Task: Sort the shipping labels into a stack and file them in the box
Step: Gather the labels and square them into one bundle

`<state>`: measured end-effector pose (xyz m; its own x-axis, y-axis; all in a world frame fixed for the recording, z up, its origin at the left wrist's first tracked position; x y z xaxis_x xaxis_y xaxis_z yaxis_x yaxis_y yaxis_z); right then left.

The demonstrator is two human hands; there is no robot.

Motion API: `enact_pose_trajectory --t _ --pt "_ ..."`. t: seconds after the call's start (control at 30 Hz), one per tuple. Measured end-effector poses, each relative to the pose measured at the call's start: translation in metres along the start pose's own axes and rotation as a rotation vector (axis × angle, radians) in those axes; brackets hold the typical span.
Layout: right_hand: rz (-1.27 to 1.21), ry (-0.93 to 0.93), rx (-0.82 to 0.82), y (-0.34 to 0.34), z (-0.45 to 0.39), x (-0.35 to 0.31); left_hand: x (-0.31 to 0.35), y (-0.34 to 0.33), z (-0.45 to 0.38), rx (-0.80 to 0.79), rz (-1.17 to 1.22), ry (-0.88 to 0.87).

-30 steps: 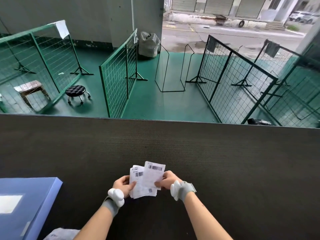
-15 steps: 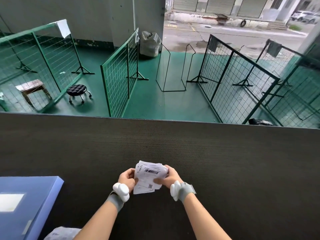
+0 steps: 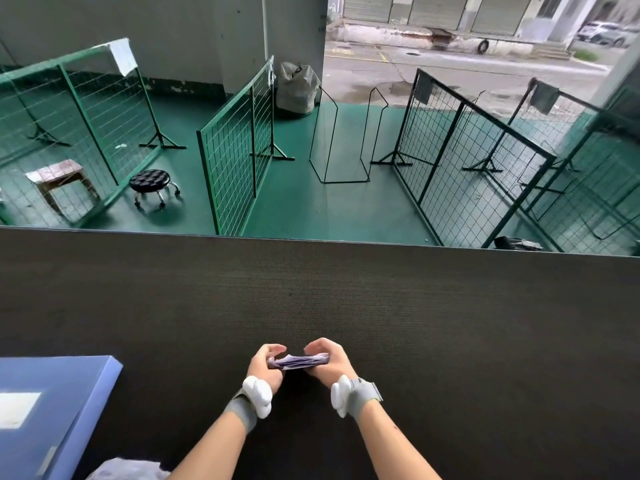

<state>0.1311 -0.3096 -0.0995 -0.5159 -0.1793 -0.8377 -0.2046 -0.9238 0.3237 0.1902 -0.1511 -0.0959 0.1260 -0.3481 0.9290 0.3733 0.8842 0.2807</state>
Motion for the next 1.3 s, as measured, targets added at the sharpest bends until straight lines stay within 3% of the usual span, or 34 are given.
enact_pose_trajectory --t 0.5,0.63,1.07,1.3 --pt "-0.23 -0.05 0.138 -0.009 -0.002 -0.005 0.021 -0.002 0.008 -0.056 -0.078 -0.075" --pt "-0.187 -0.054 0.121 -0.009 -0.002 -0.005 0.001 0.009 0.003 0.01 -0.057 -0.011" --pt "-0.222 -0.13 0.072 -0.006 0.001 -0.006 0.003 0.006 0.005 -0.053 0.027 0.064" --pt "-0.19 -0.159 -0.035 -0.018 0.011 -0.018 -0.003 0.021 0.009 -0.16 0.158 0.139"
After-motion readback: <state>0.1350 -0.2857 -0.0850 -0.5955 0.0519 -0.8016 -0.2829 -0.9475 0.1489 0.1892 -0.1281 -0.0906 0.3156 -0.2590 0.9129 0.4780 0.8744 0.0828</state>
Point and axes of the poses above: each hand's wrist, its own z-axis away from the middle knuckle, its own y-axis out of the back of the hand, x = y × z, the point moved 6 cm from there along -z, towards the middle knuckle, and after that the axes turned 8 degrees about -y, right-handed, at the moved point
